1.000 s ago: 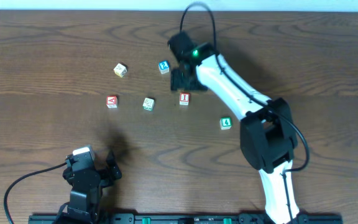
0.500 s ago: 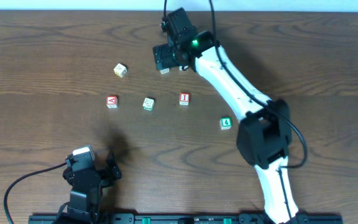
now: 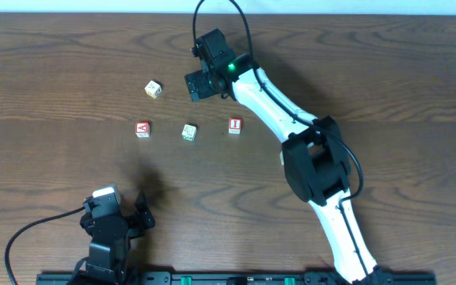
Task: Spell out Ai2
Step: 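Move right gripper to blue 2 block and grasp it, then carry the blue 2 block and set it right of the I block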
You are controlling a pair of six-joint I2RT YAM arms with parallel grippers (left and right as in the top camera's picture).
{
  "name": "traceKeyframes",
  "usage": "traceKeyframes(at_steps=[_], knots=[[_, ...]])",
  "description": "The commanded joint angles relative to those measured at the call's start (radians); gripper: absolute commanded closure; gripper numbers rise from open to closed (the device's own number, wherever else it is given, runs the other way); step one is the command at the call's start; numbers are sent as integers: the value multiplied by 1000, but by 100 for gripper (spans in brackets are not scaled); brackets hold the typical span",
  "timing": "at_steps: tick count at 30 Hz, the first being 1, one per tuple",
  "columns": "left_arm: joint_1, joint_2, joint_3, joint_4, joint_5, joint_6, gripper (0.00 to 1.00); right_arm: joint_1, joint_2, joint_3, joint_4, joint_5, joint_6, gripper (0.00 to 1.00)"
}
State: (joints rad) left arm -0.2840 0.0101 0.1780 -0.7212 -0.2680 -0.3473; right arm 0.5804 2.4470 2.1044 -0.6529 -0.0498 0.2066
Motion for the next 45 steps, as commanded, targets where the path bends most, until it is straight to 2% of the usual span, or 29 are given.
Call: traceKeyframes(at_steps=[1, 8, 15, 19, 21, 27, 29, 36, 45], knots=[[4, -6, -8, -7, -3, -11, 5, 10, 12, 15, 11, 11, -34, 13], [4, -6, -8, -7, -3, -11, 5, 10, 44, 15, 23, 54, -49, 15], [4, -6, -8, -7, -3, -11, 5, 8, 75, 14, 62, 80, -52, 28], [4, -6, -8, -7, -3, -11, 5, 8, 80, 14, 71, 114, -51, 30], [4, -6, -8, -7, -3, -11, 5, 6, 80, 14, 74, 133, -52, 34], [4, -6, -8, -7, -3, -12, 5, 3, 84, 14, 63, 132, -51, 53], [4, -6, -8, -7, -3, -11, 5, 3, 84, 14, 60, 132, -51, 53], [4, -6, -8, -7, -3, -11, 5, 3, 84, 14, 59, 132, -51, 65], [4, -6, -8, -7, -3, -11, 5, 3, 83, 42, 42, 132, -51, 68]])
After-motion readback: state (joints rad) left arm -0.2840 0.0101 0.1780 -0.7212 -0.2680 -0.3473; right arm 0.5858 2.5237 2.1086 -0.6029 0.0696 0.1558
